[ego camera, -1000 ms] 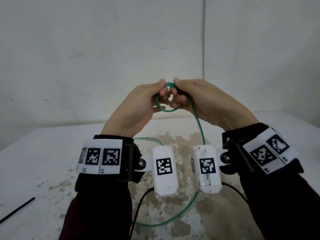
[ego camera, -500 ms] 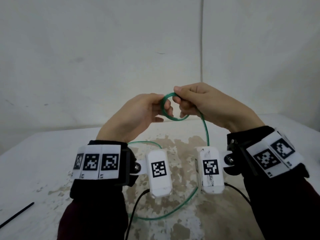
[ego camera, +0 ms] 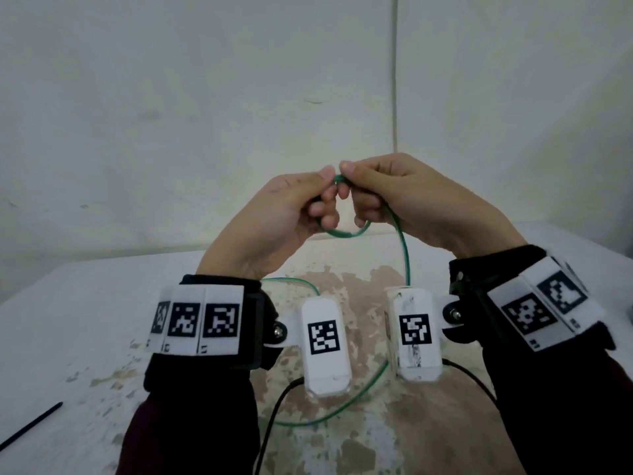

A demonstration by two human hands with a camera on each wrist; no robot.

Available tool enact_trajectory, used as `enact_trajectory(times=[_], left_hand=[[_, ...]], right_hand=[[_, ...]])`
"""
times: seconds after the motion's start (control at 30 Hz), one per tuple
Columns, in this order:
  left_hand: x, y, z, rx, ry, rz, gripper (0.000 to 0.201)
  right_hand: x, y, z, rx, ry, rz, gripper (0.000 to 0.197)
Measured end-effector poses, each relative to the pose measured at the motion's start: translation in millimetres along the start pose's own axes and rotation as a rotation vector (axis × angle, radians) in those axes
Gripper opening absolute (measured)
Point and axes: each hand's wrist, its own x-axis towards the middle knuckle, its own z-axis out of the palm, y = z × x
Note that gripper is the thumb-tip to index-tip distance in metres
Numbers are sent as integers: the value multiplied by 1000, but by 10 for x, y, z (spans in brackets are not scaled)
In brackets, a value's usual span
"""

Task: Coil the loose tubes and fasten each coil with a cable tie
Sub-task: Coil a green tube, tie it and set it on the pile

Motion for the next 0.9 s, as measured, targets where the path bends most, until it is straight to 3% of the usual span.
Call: enact_trajectory(times=[0.13, 0.27, 0.4, 0.53, 0.7, 0.83, 0.9], left_hand=[[-3, 52, 2, -137, 28, 27, 33], [-3, 41, 50, 2, -25, 45, 31], [1, 87, 38, -160, 27, 119, 35], [25, 28, 85, -32, 3, 73, 30], [26, 41, 35, -126, 64, 130, 37], [28, 17, 62, 5, 20, 83, 37], [41, 21, 70, -57, 50, 136, 38]], right_hand=[[9, -1, -27, 141, 6, -13, 36], [6, 12, 11, 31, -9, -36, 37], [6, -12, 17, 254, -25, -67, 37], [11, 10, -1, 60, 39, -66, 36], [27, 18, 44, 203, -10, -63, 36], [32, 34, 45, 69, 30, -59, 36], [43, 30, 56, 161, 41, -49, 38]])
